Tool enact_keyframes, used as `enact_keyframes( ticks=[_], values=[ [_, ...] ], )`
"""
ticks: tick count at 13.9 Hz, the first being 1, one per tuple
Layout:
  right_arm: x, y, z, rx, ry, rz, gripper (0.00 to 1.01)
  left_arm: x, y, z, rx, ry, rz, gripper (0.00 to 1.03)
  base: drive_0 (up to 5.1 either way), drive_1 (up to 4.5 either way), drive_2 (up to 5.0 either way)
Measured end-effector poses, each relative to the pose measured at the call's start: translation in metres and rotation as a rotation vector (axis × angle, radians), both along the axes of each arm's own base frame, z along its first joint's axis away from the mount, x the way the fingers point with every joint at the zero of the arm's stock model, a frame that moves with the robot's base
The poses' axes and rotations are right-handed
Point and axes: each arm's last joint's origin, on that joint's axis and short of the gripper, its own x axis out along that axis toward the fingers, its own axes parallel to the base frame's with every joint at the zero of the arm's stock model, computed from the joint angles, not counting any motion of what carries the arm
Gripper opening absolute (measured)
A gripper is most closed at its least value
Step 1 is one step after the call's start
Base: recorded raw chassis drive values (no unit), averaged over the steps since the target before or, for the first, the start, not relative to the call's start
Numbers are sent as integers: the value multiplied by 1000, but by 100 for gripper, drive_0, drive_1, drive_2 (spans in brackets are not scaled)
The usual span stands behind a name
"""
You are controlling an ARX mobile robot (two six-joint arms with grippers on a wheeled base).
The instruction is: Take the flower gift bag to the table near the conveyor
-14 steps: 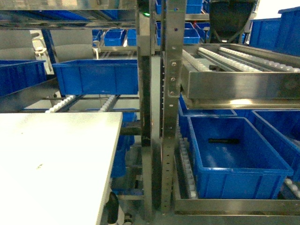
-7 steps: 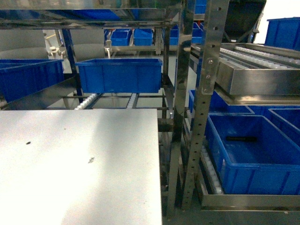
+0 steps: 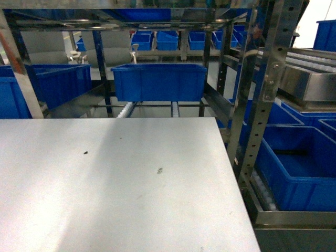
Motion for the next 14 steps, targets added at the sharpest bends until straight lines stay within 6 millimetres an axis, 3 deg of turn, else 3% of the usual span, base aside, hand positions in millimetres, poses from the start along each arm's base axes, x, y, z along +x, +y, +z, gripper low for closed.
enact_keyframes(
  ticks=[14],
  values=[
    [0,0,0,0,-2,0,2,0,0,0,0,-1,0,2,-478,148,351]
  ],
)
